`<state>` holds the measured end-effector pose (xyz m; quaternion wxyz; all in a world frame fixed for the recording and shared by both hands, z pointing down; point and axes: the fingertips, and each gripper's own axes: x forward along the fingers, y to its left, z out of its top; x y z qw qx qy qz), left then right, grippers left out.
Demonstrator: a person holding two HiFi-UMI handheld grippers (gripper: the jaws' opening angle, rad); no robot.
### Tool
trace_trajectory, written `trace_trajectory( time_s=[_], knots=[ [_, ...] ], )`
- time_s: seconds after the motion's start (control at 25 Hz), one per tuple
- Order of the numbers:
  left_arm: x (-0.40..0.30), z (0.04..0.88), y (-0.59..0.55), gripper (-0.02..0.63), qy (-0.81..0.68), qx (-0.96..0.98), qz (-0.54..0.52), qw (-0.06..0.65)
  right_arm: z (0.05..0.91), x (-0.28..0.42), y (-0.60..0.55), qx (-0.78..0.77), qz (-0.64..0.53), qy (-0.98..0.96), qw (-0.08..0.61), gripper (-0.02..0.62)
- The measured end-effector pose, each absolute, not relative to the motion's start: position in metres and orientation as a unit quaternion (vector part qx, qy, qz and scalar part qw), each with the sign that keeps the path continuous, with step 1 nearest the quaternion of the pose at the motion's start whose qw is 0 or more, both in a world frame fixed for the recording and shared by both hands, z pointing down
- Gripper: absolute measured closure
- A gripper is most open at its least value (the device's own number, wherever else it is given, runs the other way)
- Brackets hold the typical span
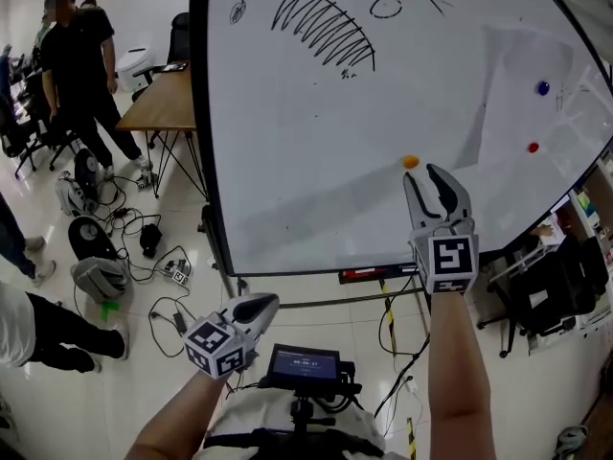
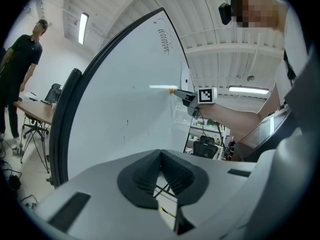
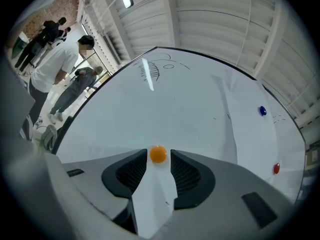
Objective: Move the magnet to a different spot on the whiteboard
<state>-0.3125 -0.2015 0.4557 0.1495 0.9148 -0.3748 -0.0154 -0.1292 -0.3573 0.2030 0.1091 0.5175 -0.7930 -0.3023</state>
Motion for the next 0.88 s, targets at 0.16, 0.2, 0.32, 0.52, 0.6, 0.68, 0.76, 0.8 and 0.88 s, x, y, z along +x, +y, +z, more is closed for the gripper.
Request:
trace_trajectory(
  time_s=[0.16, 0.2, 0.32, 0.52, 0.6, 0.68, 0.76, 0.8, 0.88],
  knots=[
    [-0.308, 0.459, -0.198, 0.572, -0.368, 0.917, -0.014, 0.149, 0.208, -0.121, -0.349, 0.517, -0.304, -0.793, 0.108, 0.43],
    [-0.308, 0.461, -0.197, 0.572, -0.368, 0.917, -0.012, 0.15, 0.211, -0.121, -0.345, 0.516, -0.304, -0.793, 0.108, 0.431],
    [-0.31, 0.464, -0.195, 0.573, -0.367, 0.917, -0.009, 0.156, 0.221, -0.119, -0.336, 0.52, -0.289, -0.797, 0.104, 0.471],
    [-0.308, 0.473, -0.192, 0.572, -0.358, 0.918, -0.004, 0.168, 0.253, -0.112, -0.322, 0.526, -0.221, -0.816, 0.087, 0.577],
    [-0.303, 0.478, -0.192, 0.573, -0.353, 0.919, -0.004, 0.175, 0.269, -0.106, -0.315, 0.528, -0.2, -0.82, 0.093, 0.577],
    [-0.297, 0.485, -0.193, 0.573, -0.345, 0.921, -0.003, 0.18, 0.284, -0.097, -0.308, 0.53, -0.182, -0.822, 0.101, 0.577],
    [-0.289, 0.491, -0.192, 0.572, -0.337, 0.923, -0.001, 0.183, 0.297, -0.087, -0.303, 0.533, -0.164, -0.824, 0.103, 0.577],
    [-0.285, 0.493, -0.191, 0.572, -0.333, 0.925, -0.001, 0.183, 0.302, -0.081, -0.3, 0.535, -0.154, -0.824, 0.101, 0.577],
    [-0.278, 0.494, -0.187, 0.572, -0.326, 0.928, -0.003, 0.178, 0.313, -0.073, -0.292, 0.541, -0.135, -0.825, 0.092, 0.577]
  ],
)
